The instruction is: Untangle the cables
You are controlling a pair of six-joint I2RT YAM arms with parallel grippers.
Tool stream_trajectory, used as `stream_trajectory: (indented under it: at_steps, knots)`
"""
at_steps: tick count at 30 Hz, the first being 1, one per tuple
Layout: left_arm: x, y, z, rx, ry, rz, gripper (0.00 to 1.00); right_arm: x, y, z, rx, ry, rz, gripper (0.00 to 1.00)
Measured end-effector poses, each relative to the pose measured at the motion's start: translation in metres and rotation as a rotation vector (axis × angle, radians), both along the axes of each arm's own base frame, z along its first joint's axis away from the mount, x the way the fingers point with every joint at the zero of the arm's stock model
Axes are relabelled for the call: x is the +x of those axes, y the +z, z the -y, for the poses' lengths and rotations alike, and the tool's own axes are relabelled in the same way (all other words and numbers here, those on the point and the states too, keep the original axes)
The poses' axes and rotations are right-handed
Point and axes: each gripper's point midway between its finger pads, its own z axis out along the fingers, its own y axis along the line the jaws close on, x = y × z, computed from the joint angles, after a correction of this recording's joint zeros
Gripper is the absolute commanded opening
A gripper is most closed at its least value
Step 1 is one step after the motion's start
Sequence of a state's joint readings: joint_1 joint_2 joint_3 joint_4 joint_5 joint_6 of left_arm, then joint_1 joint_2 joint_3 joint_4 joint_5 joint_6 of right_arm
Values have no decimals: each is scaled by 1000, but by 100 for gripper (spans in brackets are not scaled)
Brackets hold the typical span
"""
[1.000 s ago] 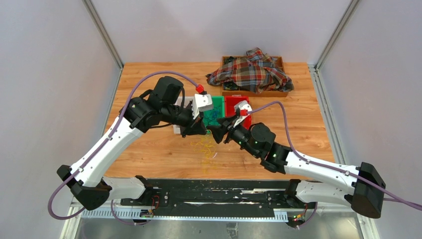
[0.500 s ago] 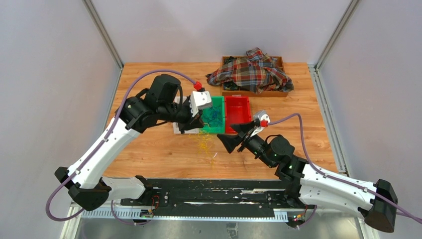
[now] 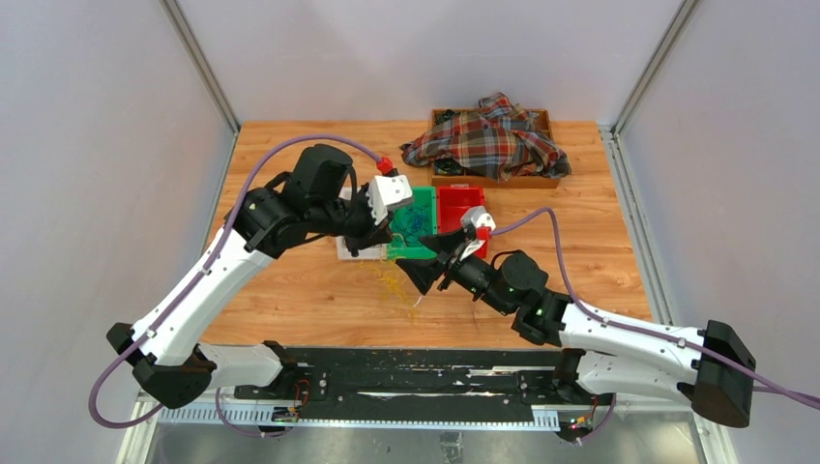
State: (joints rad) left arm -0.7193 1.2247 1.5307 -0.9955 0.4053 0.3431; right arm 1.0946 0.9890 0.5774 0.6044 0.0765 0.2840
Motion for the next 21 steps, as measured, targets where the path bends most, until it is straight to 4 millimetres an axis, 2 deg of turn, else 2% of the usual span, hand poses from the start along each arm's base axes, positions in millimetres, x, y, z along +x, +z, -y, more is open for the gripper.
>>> stream_trajectory:
  at_steps: [3,5,13,17,21]
  knots:
    - [1,-5,-1,13,5,-3,1,9,16,3,41,-52,29,70]
    - [0,-7,-2,19,4,-5,1,13,19,3,52,-77,36,69]
    - [-3,-6,-2,10,-9,-5,0,34,8,-1,8,-170,25,60]
    - [-11,0,0,-19,-42,-6,0,44,0,0,-38,-216,38,60]
    - [-20,5,3,-48,-84,-20,0,54,0,-9,-67,-245,50,61]
